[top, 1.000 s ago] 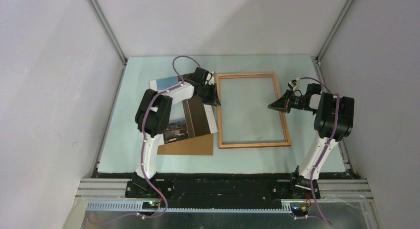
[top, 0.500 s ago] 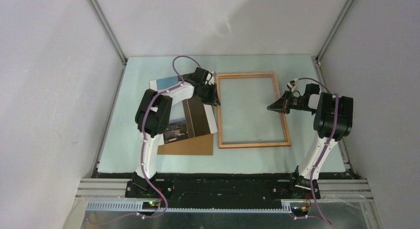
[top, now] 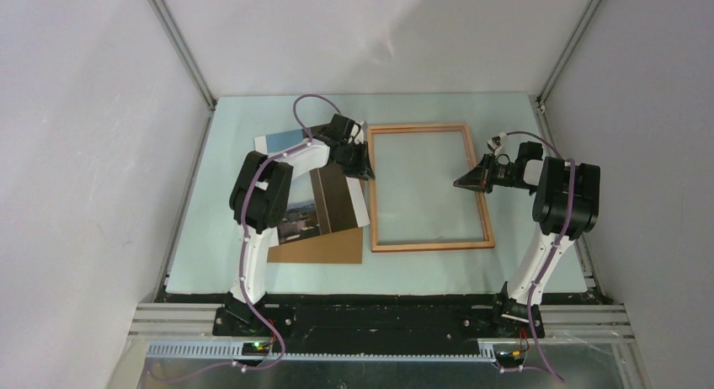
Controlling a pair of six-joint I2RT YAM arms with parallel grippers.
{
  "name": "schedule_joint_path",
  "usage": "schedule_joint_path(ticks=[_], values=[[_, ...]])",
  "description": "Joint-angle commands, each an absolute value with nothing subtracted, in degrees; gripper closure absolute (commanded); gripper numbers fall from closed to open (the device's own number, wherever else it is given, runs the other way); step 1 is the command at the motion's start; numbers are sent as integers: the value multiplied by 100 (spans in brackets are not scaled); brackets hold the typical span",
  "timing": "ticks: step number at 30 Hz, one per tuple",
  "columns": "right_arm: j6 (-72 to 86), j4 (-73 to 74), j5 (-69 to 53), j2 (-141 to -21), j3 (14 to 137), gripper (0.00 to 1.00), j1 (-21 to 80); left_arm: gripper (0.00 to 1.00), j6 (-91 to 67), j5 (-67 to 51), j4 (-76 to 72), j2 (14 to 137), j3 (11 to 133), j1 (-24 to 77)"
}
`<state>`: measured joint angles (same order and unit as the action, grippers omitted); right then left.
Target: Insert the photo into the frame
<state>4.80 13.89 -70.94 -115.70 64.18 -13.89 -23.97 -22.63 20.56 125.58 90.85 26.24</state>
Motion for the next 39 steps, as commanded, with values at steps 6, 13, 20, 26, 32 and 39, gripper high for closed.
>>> schedule_joint_path(ticks=[6,13,20,26,32,39], values=[[-91,1559,-7811,-11121,6495,100,-1205,100,-2224,-2476,2082,12362,9070,2733],[-194,1635,-7988,-11019,6495,100,-1213,100,-2219,-2472,2080,12343,9071,2733],[-66,1568,-8094,-11057,6495,100,-1235,100,-2219,-2478,2079,12334,9066,2732],[-74,1570,-8255,-11044,6501,100,-1273,100,-2216,-2478,2082,12347,9071,2733],[-27,1545,-8166,-11082,6497,100,-1245,100,-2223,-2486,2080,12342,9079,2734],[209,1426,-7917,-11257,6501,100,-1213,100,-2224,-2477,2075,12337,9071,2733]])
